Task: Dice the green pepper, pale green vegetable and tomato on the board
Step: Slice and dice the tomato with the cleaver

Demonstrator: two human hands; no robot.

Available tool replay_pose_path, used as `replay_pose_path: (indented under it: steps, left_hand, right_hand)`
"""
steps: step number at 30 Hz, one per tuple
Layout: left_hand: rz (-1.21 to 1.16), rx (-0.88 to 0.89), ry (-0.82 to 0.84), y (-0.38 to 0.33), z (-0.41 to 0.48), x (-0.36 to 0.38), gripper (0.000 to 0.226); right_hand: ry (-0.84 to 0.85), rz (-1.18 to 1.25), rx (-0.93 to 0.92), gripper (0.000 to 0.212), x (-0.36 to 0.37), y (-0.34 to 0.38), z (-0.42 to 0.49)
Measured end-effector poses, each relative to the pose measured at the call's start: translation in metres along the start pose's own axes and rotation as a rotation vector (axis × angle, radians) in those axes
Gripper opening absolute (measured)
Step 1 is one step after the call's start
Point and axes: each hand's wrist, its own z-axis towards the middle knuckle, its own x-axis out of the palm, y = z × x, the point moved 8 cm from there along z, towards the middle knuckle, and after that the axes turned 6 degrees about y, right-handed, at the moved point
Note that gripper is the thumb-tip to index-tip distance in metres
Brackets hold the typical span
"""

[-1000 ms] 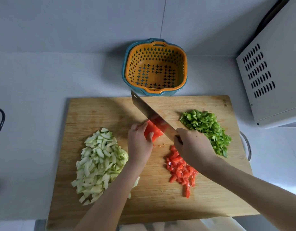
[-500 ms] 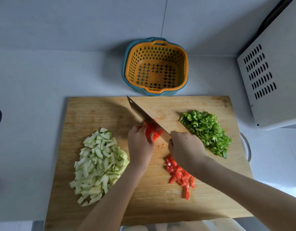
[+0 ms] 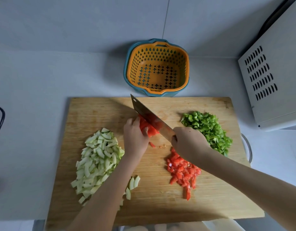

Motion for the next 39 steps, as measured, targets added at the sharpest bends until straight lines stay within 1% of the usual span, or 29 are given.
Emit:
replay_pose_path:
  steps: [3,6,8,10,13,14,16,19,23,26,29,34,36,39]
  left_hand:
    - [0.014,0.018,0.023,0.000,0.003,0.001,0.026]
    - [0.028,0.020,0.021,0.000,0.002,0.001,0.028]
    - [0.039,0.018,0.019,-0.001,0.003,0.001,0.030]
    - [0.035,0.021,0.030,-0.003,0.002,0.002,0.031]
    - [0.026,0.032,0.033,-0.003,0.000,0.003,0.033]
    - [0.011,0.027,0.034,-0.001,-0.002,0.003,0.035]
    - [-0.043,0.017,0.016,0.002,-0.005,0.002,0.035]
    - [-0.114,0.018,-0.043,0.005,-0.010,-0.003,0.027]
    - [-0.133,0.023,-0.098,0.008,-0.011,-0.005,0.010]
    - [-0.133,0.008,-0.109,0.010,-0.012,-0.005,0.009]
    - [-0.103,0.015,-0.118,0.008,-0.012,-0.004,0.010]
    - [-0.064,0.046,-0.131,0.005,-0.012,-0.001,0.008]
    - [-0.072,0.039,-0.138,0.005,-0.012,-0.002,0.009]
    - [-0.104,0.054,-0.152,0.005,-0.010,-0.004,0.011]
  right_hand:
    - [0.008,-0.014,0.015,0.033,0.001,-0.006,-0.009]
    - [-0.017,0.010,0.018,0.023,0.008,-0.004,-0.003]
    - [-0.057,0.070,0.011,0.019,0.013,0.004,0.009]
    - [-0.109,0.122,-0.008,0.021,0.013,0.013,0.022]
    - [-0.151,0.173,-0.032,0.032,0.006,0.016,0.025]
    - [-0.159,0.198,-0.036,0.032,0.003,0.014,0.020]
    - [-0.170,0.213,-0.042,0.025,-0.004,0.009,0.005]
    - [-0.143,0.156,-0.057,0.022,-0.008,0.007,-0.018]
    - [-0.042,0.059,-0.030,0.029,-0.004,0.005,-0.029]
    - [0.005,0.007,-0.001,0.028,-0.005,-0.001,-0.037]
    - [0.036,-0.037,0.026,0.033,-0.009,-0.006,-0.044]
    - [0.080,-0.068,0.050,0.034,-0.007,0.006,-0.027]
    - [0.059,-0.046,0.043,0.032,-0.001,0.015,-0.010]
    - [-0.031,0.047,0.012,0.020,0.011,0.028,0.015]
